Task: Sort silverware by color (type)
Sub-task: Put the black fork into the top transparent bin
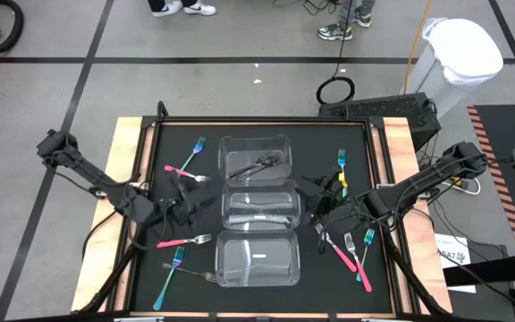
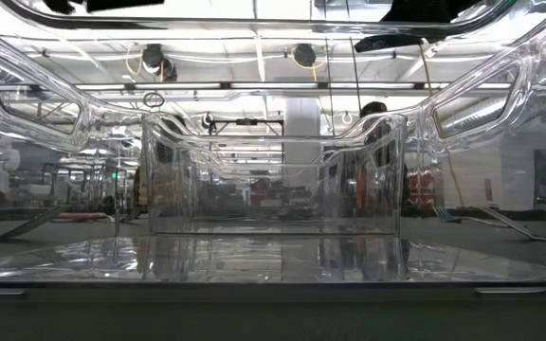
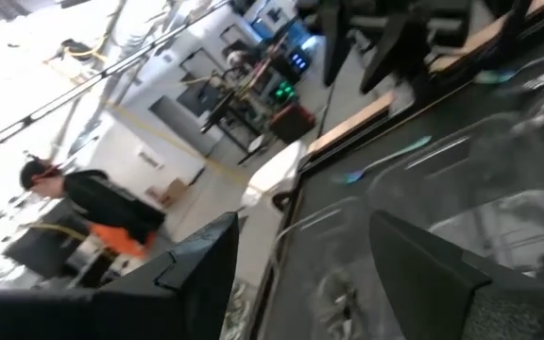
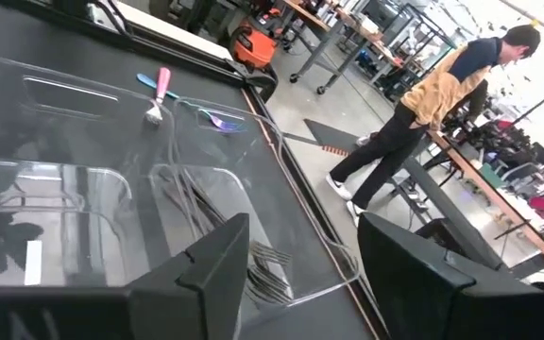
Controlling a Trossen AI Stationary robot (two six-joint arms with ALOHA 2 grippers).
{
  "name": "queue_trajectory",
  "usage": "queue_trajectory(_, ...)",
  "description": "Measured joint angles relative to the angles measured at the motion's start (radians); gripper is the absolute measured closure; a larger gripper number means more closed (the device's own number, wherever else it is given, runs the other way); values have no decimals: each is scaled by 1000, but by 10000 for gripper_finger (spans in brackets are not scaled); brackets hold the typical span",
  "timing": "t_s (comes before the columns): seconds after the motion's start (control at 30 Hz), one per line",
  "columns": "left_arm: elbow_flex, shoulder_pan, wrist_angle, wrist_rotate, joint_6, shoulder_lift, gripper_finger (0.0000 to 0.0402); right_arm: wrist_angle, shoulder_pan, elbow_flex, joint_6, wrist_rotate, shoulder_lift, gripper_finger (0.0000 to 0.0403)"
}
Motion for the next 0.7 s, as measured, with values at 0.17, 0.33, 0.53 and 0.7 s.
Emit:
queue_trajectory(0.17,26,-73,1,0,-71,0,162,0,1,0,15,-63,0,206)
queue_trajectory(0.33,33,-138,-5,-1,-127,0,162,9,14,0,38,-87,0,206)
queue_trajectory(0.53,33,-199,-5,-5,-157,0,162,91,61,0,38,-87,0,206)
queue_trajectory(0.7,34,-260,-53,-6,-203,3,163,142,108,0,34,-87,0,206)
